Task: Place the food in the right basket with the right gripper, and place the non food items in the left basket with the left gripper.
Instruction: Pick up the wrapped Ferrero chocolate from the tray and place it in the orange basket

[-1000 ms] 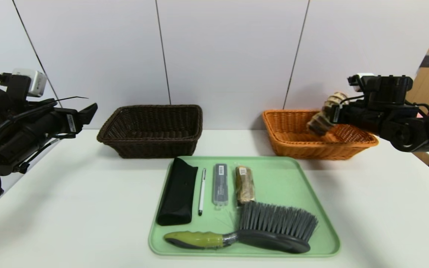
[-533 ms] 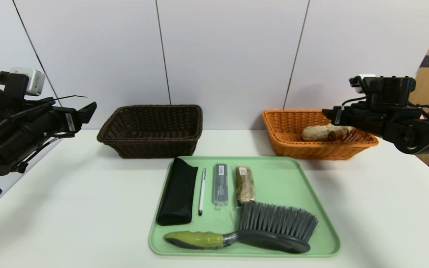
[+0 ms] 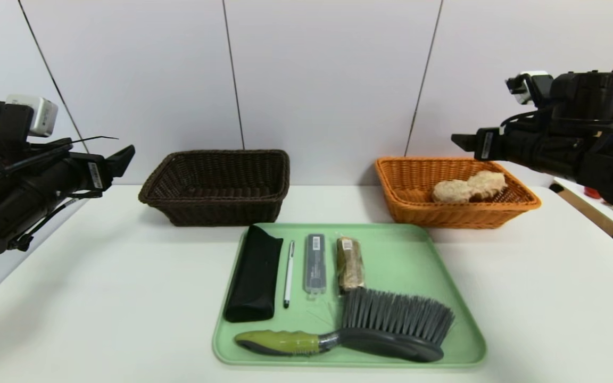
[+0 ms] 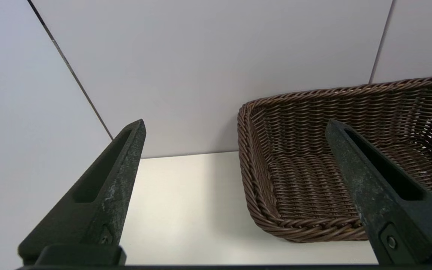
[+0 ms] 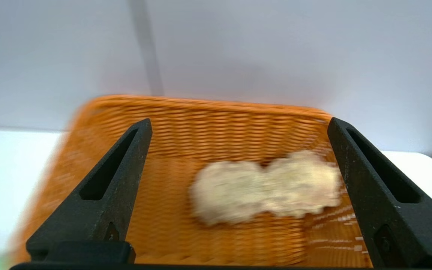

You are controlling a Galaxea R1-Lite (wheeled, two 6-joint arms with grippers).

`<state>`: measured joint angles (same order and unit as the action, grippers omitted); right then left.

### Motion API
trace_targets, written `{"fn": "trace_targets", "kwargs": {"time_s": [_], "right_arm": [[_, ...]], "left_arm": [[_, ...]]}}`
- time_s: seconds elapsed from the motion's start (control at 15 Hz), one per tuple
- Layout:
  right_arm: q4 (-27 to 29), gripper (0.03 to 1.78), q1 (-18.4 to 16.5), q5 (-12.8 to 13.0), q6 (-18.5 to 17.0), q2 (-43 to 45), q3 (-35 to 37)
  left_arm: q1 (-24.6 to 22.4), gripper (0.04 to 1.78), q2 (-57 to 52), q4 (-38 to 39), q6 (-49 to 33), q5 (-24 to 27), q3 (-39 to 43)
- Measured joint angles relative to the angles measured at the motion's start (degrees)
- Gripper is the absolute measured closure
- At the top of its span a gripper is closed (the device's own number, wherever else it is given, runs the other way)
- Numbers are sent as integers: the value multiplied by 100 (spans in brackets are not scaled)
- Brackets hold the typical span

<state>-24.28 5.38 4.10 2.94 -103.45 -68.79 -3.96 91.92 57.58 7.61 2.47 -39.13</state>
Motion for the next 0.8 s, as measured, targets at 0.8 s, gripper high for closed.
{"fn": "trace_targets", "kwargs": {"time_s": [0.8], "right_arm": [[4038,12,2573,-134,-1826,866,-1114]], "left_arm": [[6,13,-284,2,41,-5,388]]}}
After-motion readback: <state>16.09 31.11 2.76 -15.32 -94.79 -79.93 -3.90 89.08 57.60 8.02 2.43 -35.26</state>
